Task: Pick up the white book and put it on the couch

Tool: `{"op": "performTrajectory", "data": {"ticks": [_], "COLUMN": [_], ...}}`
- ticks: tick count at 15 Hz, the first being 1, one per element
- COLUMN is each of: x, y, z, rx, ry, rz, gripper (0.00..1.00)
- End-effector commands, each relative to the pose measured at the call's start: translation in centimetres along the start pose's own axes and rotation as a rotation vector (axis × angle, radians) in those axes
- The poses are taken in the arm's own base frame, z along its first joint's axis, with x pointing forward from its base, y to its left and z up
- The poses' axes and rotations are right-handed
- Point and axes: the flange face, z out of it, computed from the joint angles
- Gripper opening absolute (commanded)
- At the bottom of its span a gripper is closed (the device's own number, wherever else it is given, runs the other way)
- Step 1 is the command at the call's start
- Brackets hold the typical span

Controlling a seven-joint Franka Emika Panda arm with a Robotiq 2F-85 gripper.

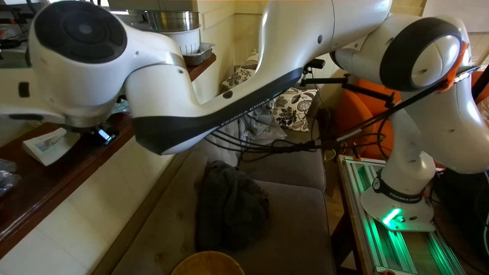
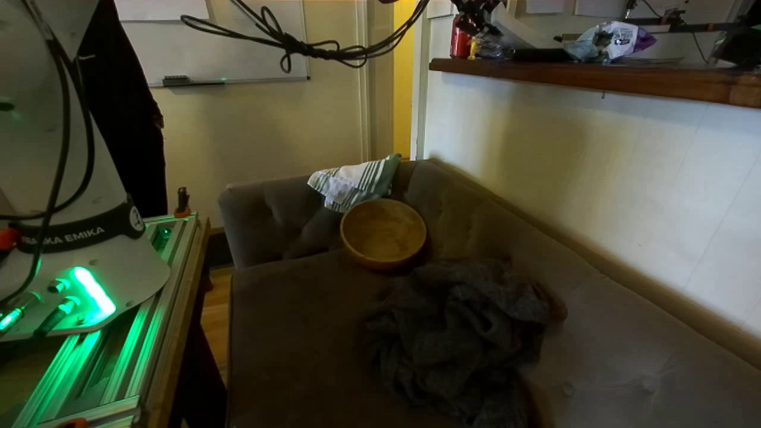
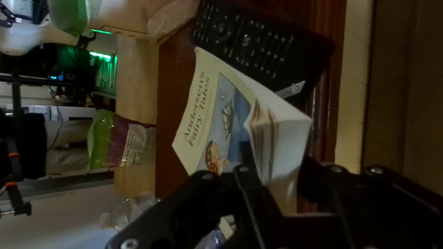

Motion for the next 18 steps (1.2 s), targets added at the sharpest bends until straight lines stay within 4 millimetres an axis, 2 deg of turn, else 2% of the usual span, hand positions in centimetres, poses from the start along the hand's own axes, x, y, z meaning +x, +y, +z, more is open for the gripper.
{"op": "performTrajectory", "data": {"ticks": [1,6,9,12,18], "x": [-3.5,-7.2,-9.7,-11.2,-14.7], "y": [0.1,1.2,0.8,-2.1,-10.7], "z": [-3.4,-7.0,-9.6,-10.1,-8.5], "rx": [-0.010,-0.113,-0.168,-0.125,-0.044], "ry": [0.094,0.294,0.410,0.462,0.455], "rz": [0.020,0.148,0.193,0.152,-0.017], "gripper": [0.07,0.07,0.07,0.07,0.07]}}
